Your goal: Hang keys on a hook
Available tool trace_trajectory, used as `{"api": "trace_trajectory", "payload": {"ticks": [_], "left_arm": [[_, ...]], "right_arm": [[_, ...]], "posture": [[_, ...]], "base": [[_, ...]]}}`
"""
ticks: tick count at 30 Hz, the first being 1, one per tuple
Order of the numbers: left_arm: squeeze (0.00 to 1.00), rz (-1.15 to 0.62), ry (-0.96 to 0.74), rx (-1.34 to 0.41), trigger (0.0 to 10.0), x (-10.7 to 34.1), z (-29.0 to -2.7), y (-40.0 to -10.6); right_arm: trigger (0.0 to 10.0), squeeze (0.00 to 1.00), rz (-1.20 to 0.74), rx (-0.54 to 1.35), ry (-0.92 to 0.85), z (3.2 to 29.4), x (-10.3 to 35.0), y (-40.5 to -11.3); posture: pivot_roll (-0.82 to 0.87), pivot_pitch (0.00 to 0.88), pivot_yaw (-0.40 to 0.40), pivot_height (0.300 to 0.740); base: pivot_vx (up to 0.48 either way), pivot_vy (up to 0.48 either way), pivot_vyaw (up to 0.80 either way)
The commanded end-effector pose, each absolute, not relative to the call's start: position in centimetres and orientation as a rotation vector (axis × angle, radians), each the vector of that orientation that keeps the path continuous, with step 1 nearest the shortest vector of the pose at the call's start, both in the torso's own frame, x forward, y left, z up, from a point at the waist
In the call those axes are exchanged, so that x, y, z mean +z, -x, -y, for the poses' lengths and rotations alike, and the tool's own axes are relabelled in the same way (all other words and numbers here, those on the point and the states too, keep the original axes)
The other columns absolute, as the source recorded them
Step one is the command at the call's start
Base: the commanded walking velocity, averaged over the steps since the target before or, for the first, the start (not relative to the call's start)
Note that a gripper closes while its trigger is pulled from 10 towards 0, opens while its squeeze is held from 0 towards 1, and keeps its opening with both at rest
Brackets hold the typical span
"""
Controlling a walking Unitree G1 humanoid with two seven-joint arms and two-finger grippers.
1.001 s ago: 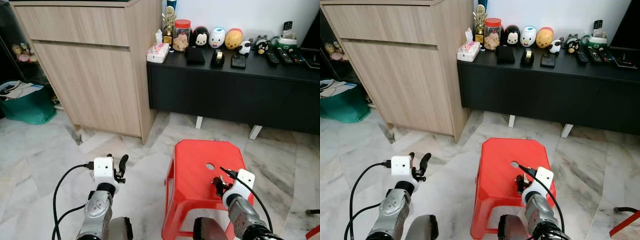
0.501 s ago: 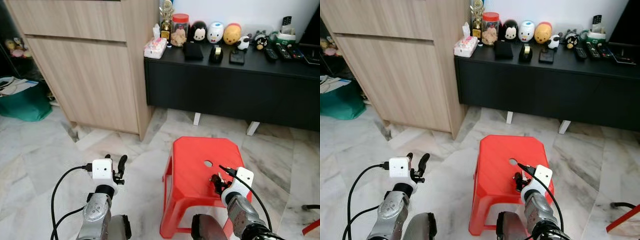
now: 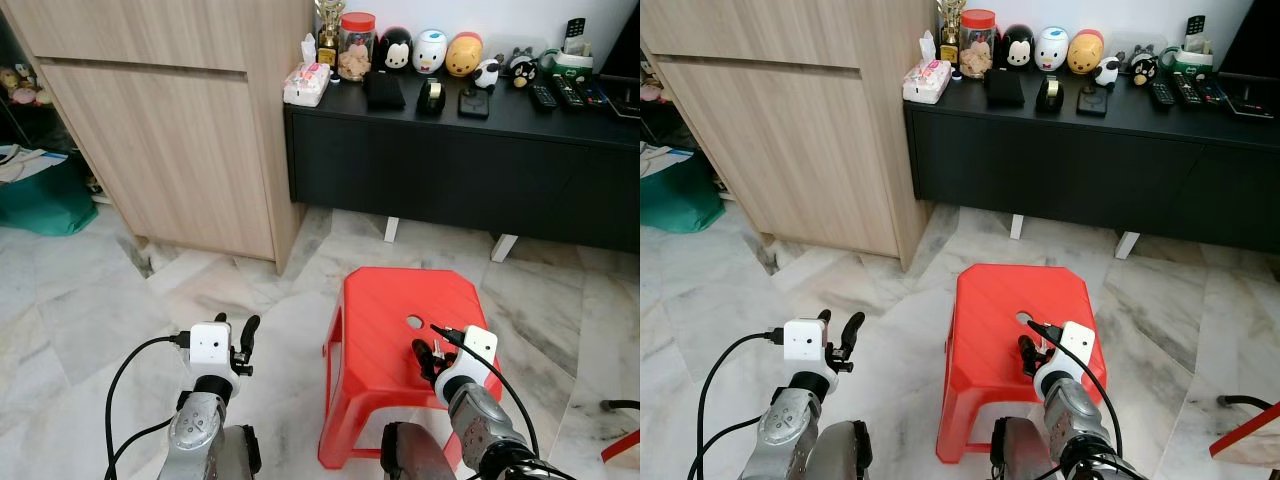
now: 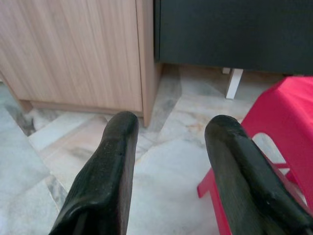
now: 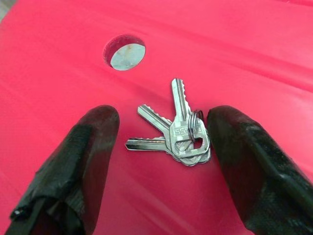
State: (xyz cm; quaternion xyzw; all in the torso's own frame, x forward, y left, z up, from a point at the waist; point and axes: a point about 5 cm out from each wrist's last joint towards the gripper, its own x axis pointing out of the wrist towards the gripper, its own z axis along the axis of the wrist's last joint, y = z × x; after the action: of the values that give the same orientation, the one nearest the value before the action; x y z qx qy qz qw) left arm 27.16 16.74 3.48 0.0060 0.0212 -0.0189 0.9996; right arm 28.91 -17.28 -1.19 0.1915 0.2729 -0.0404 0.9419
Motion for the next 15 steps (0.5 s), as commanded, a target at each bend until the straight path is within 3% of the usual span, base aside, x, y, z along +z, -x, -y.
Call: {"api": "trace_trajectory", "payload": {"ticks": [1,4,5,6,7,15], "left_arm": [[0.00,-0.043,-0.013,-0.042,10.0,3.58,-16.52,-27.11],[0.00,-0.044,-0.015,-0.041,10.0,3.56,-16.55,-27.08],[0.00,-0.045,-0.016,-0.041,10.0,3.56,-16.55,-27.08],[0.00,-0.045,-0.016,-0.041,10.0,3.57,-16.55,-27.08],[0.00,-0.046,-0.017,-0.041,10.0,3.58,-16.55,-27.07],[0.00,-0.049,-0.047,-0.064,10.0,3.59,-16.30,-27.09]], "right_arm": [[10.0,0.00,-0.570,-0.082,-0.386,17.19,-1.40,-28.71],[9.4,0.00,-0.574,-0.089,-0.381,17.30,-1.47,-28.63],[3.5,0.00,-0.574,-0.090,-0.379,17.32,-1.48,-28.62],[3.5,0.00,-0.574,-0.092,-0.379,17.35,-1.49,-28.60],[0.0,0.00,-0.574,-0.097,-0.378,17.41,-1.51,-28.58],[0.0,0.00,-0.573,-0.117,-0.381,17.64,-1.61,-28.44]], "posture": [[0.05,0.096,-0.033,0.581],[0.05,0.097,-0.033,0.581],[0.05,0.097,-0.033,0.581],[0.05,0.095,-0.033,0.581],[0.05,0.095,-0.033,0.581],[0.05,0.093,-0.033,0.581]], "base": [[0.000,0.000,0.00],[0.000,0.000,0.00],[0.000,0.000,0.00],[0.000,0.000,0.00],[0.000,0.000,0.00],[0.000,0.000,0.00]]}}
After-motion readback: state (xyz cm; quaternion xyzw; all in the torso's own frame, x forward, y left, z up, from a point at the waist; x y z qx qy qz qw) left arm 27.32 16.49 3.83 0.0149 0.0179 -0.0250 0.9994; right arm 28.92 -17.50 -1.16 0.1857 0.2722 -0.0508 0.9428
